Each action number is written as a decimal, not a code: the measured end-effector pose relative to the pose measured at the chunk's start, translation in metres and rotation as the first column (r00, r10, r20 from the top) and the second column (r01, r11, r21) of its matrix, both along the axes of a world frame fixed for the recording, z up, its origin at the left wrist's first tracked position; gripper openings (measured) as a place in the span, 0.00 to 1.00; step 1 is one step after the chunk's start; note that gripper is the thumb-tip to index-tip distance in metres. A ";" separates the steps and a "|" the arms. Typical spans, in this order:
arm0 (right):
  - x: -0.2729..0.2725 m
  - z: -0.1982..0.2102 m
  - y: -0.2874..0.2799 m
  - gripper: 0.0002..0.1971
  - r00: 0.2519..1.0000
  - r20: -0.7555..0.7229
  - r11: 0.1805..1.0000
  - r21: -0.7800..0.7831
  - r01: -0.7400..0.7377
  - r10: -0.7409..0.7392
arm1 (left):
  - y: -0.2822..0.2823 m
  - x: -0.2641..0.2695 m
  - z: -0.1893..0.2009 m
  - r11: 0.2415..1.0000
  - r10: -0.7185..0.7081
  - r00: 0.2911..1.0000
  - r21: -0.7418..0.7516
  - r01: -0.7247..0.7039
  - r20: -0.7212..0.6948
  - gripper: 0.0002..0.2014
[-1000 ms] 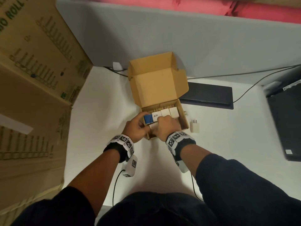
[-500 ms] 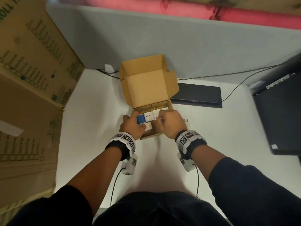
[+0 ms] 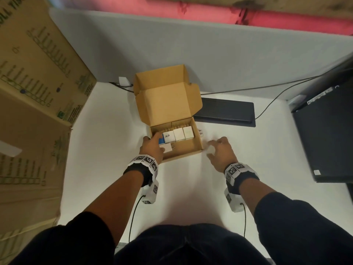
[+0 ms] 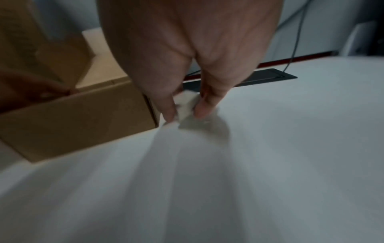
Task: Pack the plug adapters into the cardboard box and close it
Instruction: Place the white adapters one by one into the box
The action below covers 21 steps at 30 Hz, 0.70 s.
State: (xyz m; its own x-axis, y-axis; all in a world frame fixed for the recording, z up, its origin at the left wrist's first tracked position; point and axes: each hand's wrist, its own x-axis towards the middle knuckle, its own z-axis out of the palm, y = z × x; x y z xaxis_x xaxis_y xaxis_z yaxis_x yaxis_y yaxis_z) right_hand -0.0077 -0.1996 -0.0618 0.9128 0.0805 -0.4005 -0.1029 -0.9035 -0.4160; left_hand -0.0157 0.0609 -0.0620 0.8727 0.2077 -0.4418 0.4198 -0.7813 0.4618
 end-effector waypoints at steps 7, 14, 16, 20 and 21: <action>0.015 0.041 0.038 0.23 0.935 0.348 0.948 0.313 -0.050 -0.066 | 0.002 -0.001 0.001 1.000 -0.008 1.000 -0.020 0.008 0.002 0.21; 0.018 0.043 0.097 0.22 0.975 0.042 0.975 -0.038 -0.219 0.220 | 0.003 0.000 0.004 1.000 -0.031 0.999 -0.009 0.030 -0.020 0.22; 0.018 0.039 0.105 0.21 0.979 -0.016 0.973 -0.110 -0.205 0.205 | 0.004 0.001 0.005 0.999 -0.045 0.999 0.002 0.045 -0.027 0.22; 0.023 0.033 0.114 0.18 0.975 -0.062 0.958 -0.181 -0.223 0.215 | 0.005 0.003 0.007 0.998 -0.066 0.997 -0.001 0.066 -0.041 0.22; 0.025 0.032 0.115 0.18 0.974 -0.086 0.957 -0.184 -0.224 0.212 | 0.005 0.003 0.007 0.998 -0.062 0.997 -0.004 0.062 -0.043 0.22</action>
